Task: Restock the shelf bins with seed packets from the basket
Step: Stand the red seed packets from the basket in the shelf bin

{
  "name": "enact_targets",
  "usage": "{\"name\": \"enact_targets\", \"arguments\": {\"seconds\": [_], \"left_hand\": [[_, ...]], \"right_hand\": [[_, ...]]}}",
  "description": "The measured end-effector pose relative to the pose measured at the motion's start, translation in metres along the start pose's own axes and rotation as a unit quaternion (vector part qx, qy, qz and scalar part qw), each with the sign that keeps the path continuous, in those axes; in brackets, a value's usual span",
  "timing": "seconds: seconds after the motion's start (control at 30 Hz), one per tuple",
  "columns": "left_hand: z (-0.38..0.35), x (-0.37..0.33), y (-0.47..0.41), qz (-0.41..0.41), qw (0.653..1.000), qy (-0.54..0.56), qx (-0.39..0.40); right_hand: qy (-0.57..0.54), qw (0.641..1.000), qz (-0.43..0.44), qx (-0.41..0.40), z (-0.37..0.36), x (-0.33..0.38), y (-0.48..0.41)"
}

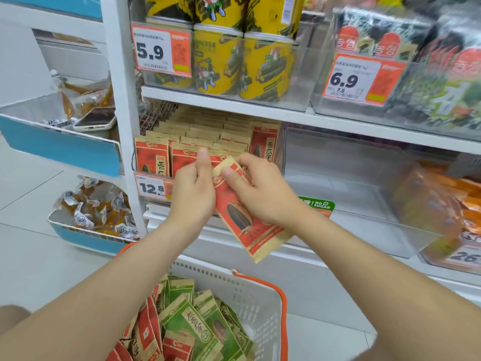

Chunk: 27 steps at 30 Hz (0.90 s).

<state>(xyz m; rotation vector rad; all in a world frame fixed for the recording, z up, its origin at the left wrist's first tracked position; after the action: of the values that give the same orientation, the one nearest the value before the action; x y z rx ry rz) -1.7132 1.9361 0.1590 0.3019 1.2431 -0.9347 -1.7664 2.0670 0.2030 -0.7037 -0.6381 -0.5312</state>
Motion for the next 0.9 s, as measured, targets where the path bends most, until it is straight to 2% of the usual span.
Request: {"name": "enact_targets", "arguments": {"seconds": [0.1,0.2,0.3,0.33,0.43,0.5,0.57,0.67,0.73,0.8,0.9], "left_hand": [[-0.003,-0.01,-0.015,0.032,0.998,0.05,-0.017],[-0.007,-0.022,-0.024,-0.081,0.994,-0.064,-0.047],[-0.03,-0.048,-0.009,-0.144,0.988,-0.052,-0.002],[-0.033,-0.056,0.0,-0.146,0.988,-0.052,-0.01],[-0.025,-0.052,0.008,-0.105,0.984,-0.103,-0.101],[-0.022,-0.044,0.005,-0.085,0.984,-0.121,-0.103],[-0.022,-0.041,0.002,-0.073,0.988,-0.093,-0.094],[-0.02,-0.041,0.001,-0.072,0.991,-0.02,-0.114],[-0.018,-0.047,0.01,-0.094,0.987,-0.016,-0.131],[-0.02,-0.055,0.021,-0.132,0.986,-0.006,-0.104],[-0.02,-0.058,0.022,-0.155,0.986,0.057,-0.037]], "right_hand": [[-0.008,0.987,-0.002,-0.159,0.042,-0.008,-0.007],[-0.011,0.957,-0.023,-0.29,0.072,-0.016,-0.004],[-0.008,0.952,-0.016,-0.305,0.064,-0.013,0.0],[-0.03,0.953,-0.014,-0.302,0.054,-0.013,0.001],[-0.132,0.937,-0.052,-0.32,0.028,-0.021,0.006],[-0.191,0.923,-0.078,-0.324,0.021,-0.031,0.007],[-0.239,0.911,-0.09,-0.324,0.02,-0.037,0.008],[-0.236,0.895,-0.102,-0.364,0.024,-0.037,0.012],[-0.213,0.88,-0.095,-0.414,0.031,-0.035,0.015],[-0.229,0.858,-0.088,-0.451,0.04,-0.036,0.016],[-0.225,0.875,-0.064,-0.424,0.053,-0.033,0.014]]}}
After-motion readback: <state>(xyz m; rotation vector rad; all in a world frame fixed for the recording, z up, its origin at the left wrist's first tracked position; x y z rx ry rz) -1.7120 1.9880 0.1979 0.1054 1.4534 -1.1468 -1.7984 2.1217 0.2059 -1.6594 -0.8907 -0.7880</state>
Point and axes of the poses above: each hand's wrist, its own y-axis away from the middle knuckle, its own z-axis out of the back of the hand, x = y × z, the point moved 6 cm from there along -y, towards the middle knuckle, and after that the axes turned 14 degrees about -y, right-handed, at the moved point
